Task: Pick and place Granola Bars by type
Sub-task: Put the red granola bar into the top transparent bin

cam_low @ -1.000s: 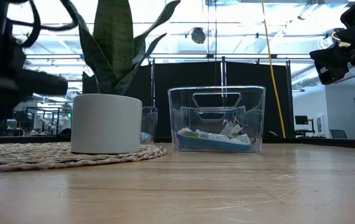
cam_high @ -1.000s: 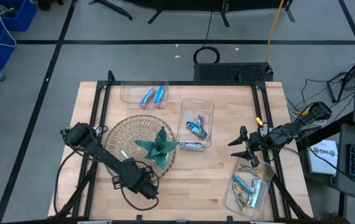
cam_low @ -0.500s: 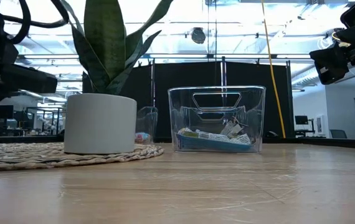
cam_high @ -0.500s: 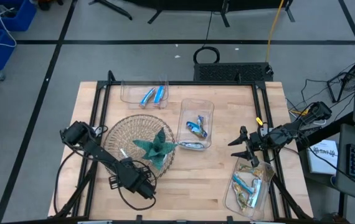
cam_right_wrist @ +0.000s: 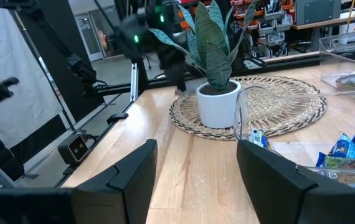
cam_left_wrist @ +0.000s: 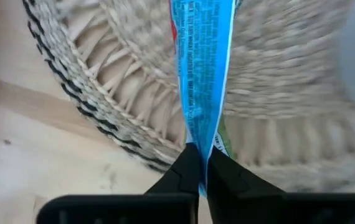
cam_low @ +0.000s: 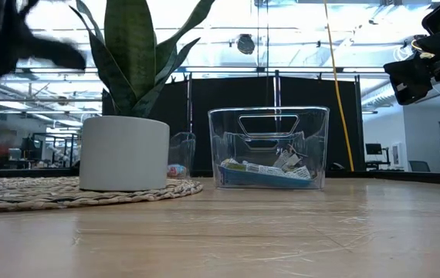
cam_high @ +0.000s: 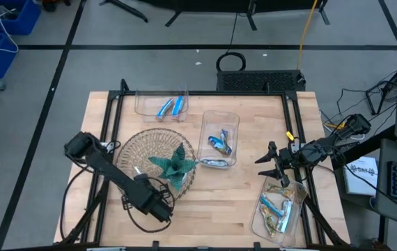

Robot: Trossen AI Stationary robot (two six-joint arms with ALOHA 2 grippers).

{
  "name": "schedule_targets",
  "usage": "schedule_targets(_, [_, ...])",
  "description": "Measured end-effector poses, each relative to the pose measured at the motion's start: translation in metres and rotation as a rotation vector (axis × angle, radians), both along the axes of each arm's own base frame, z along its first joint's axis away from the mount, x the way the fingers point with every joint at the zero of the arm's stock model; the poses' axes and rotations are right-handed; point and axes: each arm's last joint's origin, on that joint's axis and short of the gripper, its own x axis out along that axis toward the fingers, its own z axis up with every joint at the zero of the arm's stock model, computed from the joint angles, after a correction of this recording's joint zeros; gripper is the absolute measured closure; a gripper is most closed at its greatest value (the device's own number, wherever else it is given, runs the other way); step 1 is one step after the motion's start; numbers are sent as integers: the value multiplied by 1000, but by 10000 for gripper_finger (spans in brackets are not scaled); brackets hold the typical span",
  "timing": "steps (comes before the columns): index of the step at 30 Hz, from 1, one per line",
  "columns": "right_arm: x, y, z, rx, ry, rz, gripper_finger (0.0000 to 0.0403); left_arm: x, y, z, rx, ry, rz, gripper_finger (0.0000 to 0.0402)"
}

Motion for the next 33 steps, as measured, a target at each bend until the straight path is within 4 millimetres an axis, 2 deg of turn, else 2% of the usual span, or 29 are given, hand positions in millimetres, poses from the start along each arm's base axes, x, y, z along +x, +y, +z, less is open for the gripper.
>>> schedule_targets(4, [0,0,0,0,0,0,188,-7,6,52,-3,-42,-16,396])
schedule_targets(7, [0,0,0,0,0,0,188,-21,12,100,-24,-51,-19,396])
schedule_targets(9, [0,0,0,0,0,0,188,-28,18,127,-57,-129,-23,397])
schedule_targets(12, [0,0,0,0,1,0,188,-49,42,153,17,-321,-39,397])
schedule_targets(14, [0,0,0,0,1,0,188,-55,62,167,76,-403,-57,398])
schedule_targets(18, [0,0,0,-1,2,0,188,-60,102,187,207,-519,-123,399])
schedule_targets(27, [0,0,0,-1,2,0,188,-48,199,196,398,-382,-236,400])
schedule_targets(33, [0,0,0,-1,2,0,188,-39,273,197,449,-321,-426,400])
